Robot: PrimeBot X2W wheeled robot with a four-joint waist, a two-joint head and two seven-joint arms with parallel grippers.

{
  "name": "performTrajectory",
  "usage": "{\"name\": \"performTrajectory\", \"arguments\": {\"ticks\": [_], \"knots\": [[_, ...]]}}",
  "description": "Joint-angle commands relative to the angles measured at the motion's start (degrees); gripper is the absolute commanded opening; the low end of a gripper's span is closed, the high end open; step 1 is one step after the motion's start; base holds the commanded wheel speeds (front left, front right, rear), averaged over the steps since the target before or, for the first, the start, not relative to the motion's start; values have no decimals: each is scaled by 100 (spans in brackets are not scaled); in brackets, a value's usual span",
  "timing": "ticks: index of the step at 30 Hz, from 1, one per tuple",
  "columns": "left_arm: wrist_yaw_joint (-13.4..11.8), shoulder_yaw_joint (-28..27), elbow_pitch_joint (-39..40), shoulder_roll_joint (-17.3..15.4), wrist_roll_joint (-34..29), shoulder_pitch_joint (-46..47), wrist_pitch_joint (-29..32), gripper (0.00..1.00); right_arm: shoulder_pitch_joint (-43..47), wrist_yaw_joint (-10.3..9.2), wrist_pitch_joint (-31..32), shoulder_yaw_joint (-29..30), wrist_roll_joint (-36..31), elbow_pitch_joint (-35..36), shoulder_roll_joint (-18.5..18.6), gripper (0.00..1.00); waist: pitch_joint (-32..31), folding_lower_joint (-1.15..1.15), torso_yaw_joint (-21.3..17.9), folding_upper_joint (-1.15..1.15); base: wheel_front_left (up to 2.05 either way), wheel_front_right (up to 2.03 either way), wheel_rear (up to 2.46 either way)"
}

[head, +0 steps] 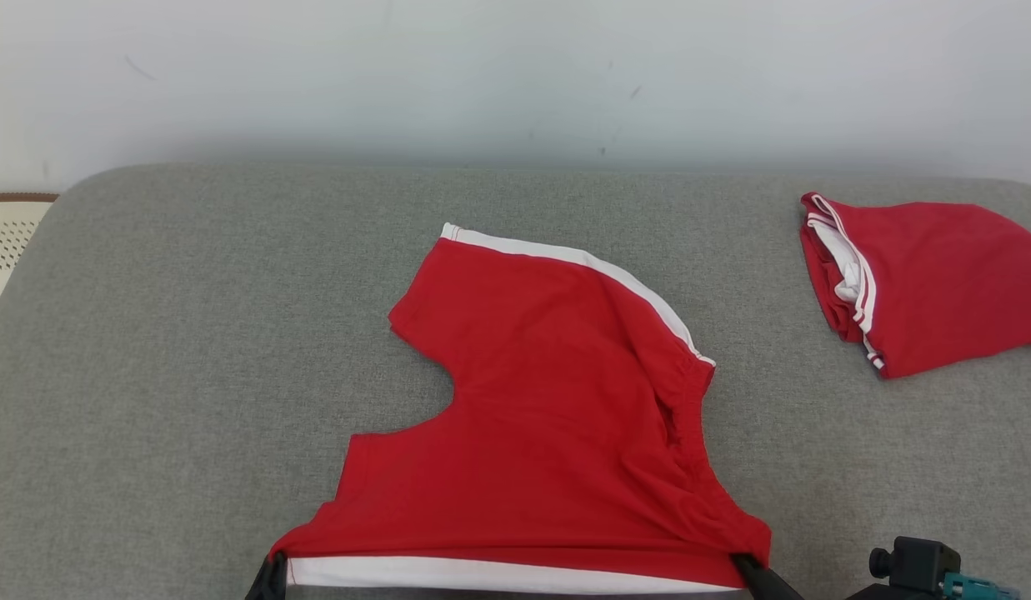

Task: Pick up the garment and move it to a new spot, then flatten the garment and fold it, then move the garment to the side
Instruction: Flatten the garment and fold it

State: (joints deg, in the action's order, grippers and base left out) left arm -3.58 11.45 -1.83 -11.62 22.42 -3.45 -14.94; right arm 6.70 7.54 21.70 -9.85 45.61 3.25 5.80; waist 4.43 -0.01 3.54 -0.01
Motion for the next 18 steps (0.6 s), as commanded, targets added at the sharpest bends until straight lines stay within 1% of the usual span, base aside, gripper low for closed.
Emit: {"name": "performTrajectory", "arguments": {"ticks": [1, 5, 9, 13, 15, 18], "knots": [[3, -151, -84, -24, -50, -70, -36, 0, 107, -10, 44, 129, -90, 65, -12, 0, -4, 1, 2, 1, 0, 0, 0], [110, -273, -124, 37, -159, 95, -36, 0, 135, -10, 193, 247, -122, 185, -129, 0, -4, 1, -18, 1, 0, 0, 0], [247, -357, -130, -52, -290, 399, -36, 0, 37, -10, 305, 345, 26, 269, -213, 0, 51, 1, -80, 1, 0, 0, 0], [483, -341, -183, -338, -415, 1117, 51, 0, -299, -10, 362, 316, 406, 272, -262, 0, 267, 1, -266, 1, 0, 0, 0], [603, -308, -220, -483, -436, 1498, 203, 0, -509, -10, 285, 282, 777, 186, -264, 0, 399, 1, -367, 1, 0, 0, 0], [772, -272, -309, -737, -462, 2097, 457, 0, -937, -10, 222, 178, 1064, -23, -266, 0, 627, 1, -539, 1, 0, 0, 0]]}}
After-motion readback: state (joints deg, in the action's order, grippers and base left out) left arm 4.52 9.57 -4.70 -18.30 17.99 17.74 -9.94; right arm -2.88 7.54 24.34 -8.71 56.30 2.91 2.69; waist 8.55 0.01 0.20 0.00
